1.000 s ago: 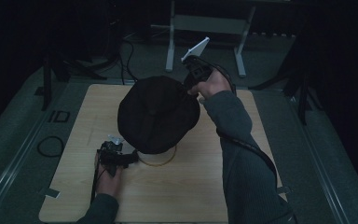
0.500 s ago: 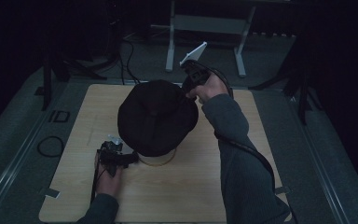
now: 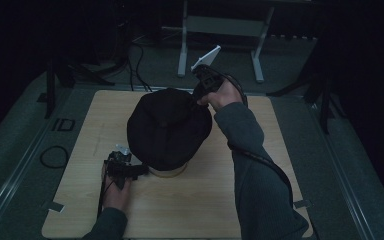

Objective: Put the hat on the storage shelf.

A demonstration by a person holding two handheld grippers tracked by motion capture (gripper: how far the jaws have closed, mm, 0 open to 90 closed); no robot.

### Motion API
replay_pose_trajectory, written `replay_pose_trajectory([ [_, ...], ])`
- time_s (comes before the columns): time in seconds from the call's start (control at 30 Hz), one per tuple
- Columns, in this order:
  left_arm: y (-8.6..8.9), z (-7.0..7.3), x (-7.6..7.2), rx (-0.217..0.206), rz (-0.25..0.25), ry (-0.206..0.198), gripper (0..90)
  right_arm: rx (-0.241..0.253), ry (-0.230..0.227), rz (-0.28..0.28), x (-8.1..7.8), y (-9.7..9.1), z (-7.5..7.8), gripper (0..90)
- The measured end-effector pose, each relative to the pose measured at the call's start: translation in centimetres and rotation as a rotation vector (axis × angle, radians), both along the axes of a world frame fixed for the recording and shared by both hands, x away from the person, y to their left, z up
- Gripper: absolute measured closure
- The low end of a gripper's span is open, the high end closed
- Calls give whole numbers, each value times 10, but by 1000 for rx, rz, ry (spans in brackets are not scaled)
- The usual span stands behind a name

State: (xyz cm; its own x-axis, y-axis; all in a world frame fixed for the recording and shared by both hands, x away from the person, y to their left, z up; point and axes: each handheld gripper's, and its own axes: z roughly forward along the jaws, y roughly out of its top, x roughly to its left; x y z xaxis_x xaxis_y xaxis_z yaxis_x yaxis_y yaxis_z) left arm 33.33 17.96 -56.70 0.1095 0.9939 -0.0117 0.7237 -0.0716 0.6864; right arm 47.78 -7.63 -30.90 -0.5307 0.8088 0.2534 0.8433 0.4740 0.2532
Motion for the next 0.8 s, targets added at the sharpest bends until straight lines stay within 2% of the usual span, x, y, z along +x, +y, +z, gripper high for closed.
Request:
replay_pose_trajectory([
  [0.27, 0, 0, 0, 1, 1, 0, 12, 14, -14, -15, 1, 0, -4, 694],
  [0.4, 0, 0, 0, -1, 0, 0, 12, 37, -14, -25, 2, -1, -5, 726],
  [0.63, 0, 0, 0, 0, 1, 0, 12, 37, -18, -19, 2, 0, -6, 724],
  [0.8, 0, 0, 0, -1, 0, 0, 12, 46, -37, -26, 3, -1, -6, 673],
])
